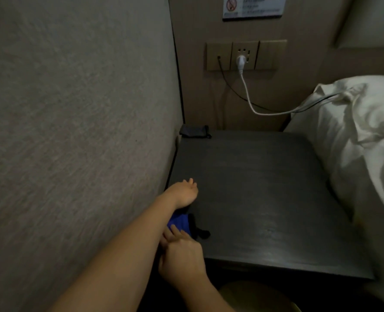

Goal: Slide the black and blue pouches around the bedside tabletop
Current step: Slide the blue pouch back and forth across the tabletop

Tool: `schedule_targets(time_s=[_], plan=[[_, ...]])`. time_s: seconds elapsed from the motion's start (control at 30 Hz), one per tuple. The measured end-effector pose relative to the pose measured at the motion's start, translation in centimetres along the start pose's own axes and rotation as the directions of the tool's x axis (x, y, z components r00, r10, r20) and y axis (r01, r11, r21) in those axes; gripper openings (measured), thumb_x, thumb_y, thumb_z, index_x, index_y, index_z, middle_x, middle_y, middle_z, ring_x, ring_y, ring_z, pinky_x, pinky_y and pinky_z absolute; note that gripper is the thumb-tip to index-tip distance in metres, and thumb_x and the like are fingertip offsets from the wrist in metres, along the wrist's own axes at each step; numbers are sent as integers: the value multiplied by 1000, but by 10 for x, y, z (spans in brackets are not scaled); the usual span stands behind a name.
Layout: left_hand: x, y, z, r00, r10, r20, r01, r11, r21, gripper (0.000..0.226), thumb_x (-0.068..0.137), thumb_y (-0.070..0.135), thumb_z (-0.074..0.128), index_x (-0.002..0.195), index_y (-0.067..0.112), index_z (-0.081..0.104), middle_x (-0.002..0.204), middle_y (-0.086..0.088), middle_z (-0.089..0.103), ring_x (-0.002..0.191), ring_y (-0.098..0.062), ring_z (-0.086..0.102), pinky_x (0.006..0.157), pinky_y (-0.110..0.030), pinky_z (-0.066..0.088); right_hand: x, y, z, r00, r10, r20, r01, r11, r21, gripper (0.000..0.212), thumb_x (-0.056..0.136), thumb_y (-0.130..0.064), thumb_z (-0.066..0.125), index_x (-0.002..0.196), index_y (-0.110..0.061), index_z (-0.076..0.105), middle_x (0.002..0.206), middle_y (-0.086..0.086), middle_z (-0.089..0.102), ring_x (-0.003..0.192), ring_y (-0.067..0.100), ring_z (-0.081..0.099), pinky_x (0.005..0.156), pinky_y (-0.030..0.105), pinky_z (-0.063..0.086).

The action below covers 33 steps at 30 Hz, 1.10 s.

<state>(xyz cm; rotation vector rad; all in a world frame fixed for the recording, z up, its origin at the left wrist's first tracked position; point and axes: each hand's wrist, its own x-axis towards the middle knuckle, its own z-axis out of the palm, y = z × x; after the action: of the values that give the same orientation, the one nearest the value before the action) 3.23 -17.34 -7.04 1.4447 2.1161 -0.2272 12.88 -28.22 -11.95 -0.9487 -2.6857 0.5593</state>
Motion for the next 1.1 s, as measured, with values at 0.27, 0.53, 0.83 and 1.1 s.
schedule_targets(time_s=[0.27, 0.53, 0.83, 1.1], plan=[[-10, 5, 11, 997, 54, -47, -53, 998, 34, 53, 104, 22, 17, 152, 5, 7, 162, -11, -4, 150, -26, -1, 120, -31, 9, -56, 81, -36, 983, 110, -150, -127, 986, -107, 49, 28, -29, 77, 77, -28, 78, 90, -13, 75, 85, 3, 71, 71, 20, 55], [-16, 12, 16, 998, 20, -59, -18, 999, 31, 57, 102, 23, 23, 153, 5, 3, 161, -11, -7, 150, -26, -3, 122, -33, 8, -140, 196, -110, 885, 385, -261, -449, 855, -259, 39, 37, -13, 66, 74, -16, 79, 85, -1, 76, 75, 16, 74, 53, 28, 57], [-20, 16, 19, 998, -5, -65, 5, 1000, 9, 60, 101, 23, 27, 153, 5, 1, 161, -9, -8, 150, -25, -5, 123, -32, 7, -168, 210, -128, 785, 591, -185, -618, 767, -173, 36, 44, -12, 65, 77, -7, 78, 88, 8, 76, 74, 23, 74, 52, 33, 56], [-20, 14, 22, 997, 4, -78, -2, 999, 33, 63, 100, 24, 29, 153, 6, 1, 162, -8, -9, 150, -24, -4, 123, -33, 10, -150, 199, -126, 752, 649, -113, -657, 727, -198, 64, 91, -36, 27, 150, -17, 15, 159, 3, 5, 146, 16, 7, 118, 28, 11]])
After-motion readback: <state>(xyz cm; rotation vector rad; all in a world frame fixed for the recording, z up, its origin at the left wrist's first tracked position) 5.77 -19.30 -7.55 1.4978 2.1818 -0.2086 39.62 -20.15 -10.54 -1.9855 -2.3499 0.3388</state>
